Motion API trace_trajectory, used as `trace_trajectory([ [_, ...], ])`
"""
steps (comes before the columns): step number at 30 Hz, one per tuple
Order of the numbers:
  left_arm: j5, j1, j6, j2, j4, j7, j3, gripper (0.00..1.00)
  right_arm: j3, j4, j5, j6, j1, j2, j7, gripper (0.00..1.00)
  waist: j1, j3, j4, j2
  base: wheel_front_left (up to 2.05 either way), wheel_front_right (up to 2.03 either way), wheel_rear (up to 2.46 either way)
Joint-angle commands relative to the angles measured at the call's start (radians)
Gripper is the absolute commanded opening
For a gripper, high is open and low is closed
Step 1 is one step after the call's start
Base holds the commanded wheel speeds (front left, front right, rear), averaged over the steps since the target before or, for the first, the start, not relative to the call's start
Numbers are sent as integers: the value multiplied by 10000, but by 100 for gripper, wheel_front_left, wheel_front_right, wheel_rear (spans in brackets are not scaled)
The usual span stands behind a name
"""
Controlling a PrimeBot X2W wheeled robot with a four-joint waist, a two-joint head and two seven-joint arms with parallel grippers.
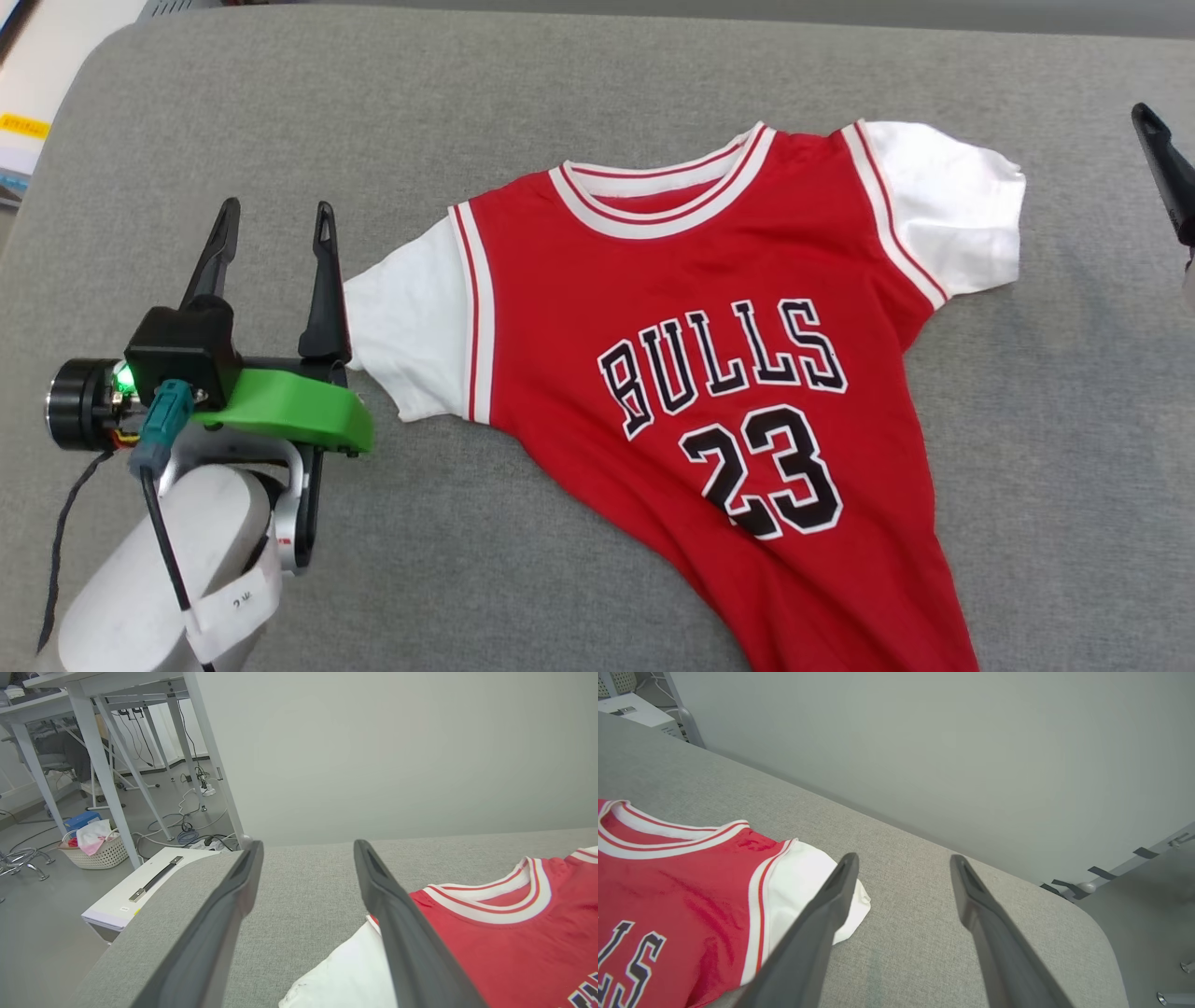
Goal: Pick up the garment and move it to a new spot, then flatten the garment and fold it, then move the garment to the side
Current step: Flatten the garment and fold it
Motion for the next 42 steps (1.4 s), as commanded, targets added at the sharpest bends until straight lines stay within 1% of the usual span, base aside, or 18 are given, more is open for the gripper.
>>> trace_trajectory([
  [1, 303, 308, -48, -220, -155, -55, 253, 100, 323, 203, 439, -6, -413, -341, 674, 100, 0, 530, 476, 0, 0, 0, 0],
  [4, 886, 626, -253, -700, -415, -56, 778, 100, 1203, 598, 1506, -6, -1216, -1115, 2351, 100, 0, 908, 720, 0, 0, 0, 0],
  [6, 1212, 738, -431, -1011, -513, -56, 1065, 100, 1659, 833, 2158, -6, -1708, -1495, 3301, 100, 0, 1167, 871, 0, 0, 0, 0],
  [10, 1760, 793, -831, -1592, -600, -56, 1537, 100, 2240, 1223, 2987, -6, -2634, -1827, 4483, 100, 0, 1674, 1141, 0, 0, 0, 0],
  [12, 2001, 774, -1030, -1858, -627, -56, 1744, 100, 2484, 1413, 3195, -6, -3026, -1873, 4822, 100, 0, 1916, 1260, 0, 0, 0, 0],
  [15, 2338, 715, -1318, -2242, -590, -56, 2015, 100, 2847, 1710, 3255, -6, -3516, -1837, 5100, 100, 0, 2225, 1399, 0, 0, 0, 0],
  [19, 2735, 652, -1704, -2693, -506, -56, 2359, 100, 3354, 2297, 3058, -6, -3862, -1755, 5047, 100, 0, 2524, 1521, 0, 0, 0, 0],
  [24, 3144, 648, -2133, -3142, -402, -56, 2786, 100, 4145, 3099, 3097, -6, -3637, -1711, 4993, 100, 0, 2652, 1568, 0, 0, 0, 0],
  [28, 3388, 737, -2417, -3382, -309, -56, 3181, 100, 4654, 3308, 3230, -6, -3501, -1801, 4627, 100, 0, 2544, 1453, 0, 0, 0, 0],
  [29, 3429, 762, -2485, -3421, -289, -56, 3268, 100, 4737, 3313, 3248, -6, -3511, -1832, 4457, 61, 0, 2492, 1416, 0, 0, 0, 0],
  [30, 3483, 793, -2566, -3460, -248, -56, 3371, 100, 4771, 3344, 3325, -6, -3531, -1841, 4221, 0, 0, 2418, 1368, 0, 0, 0, 0],
  [33, 3587, 835, -2795, -3537, -125, -57, 3631, 100, 4858, 3400, 3448, -6, -3610, -1848, 3588, 0, 0, 2154, 1216, 0, 0, 0, 0],
  [36, 3599, 829, -3115, -3560, 51, -57, 3902, 100, 4945, 3370, 3499, -6, -3668, -1934, 2782, 0, 0, 1801, 1053, 0, 0, 0, 0],
  [39, 3740, 722, -3451, -3346, 216, -57, 4113, 100, 4874, 3310, 3538, -6, -3689, -2048, 1883, 0, 0, 1426, 880, 0, 0, 0, 0],
  [42, 3804, 506, -3789, -3084, 426, -57, 4216, 100, 4761, 3214, 3606, -6, -3619, -2209, 1211, 0, 0, 1095, 713, 0, 0, 0, 0],
])
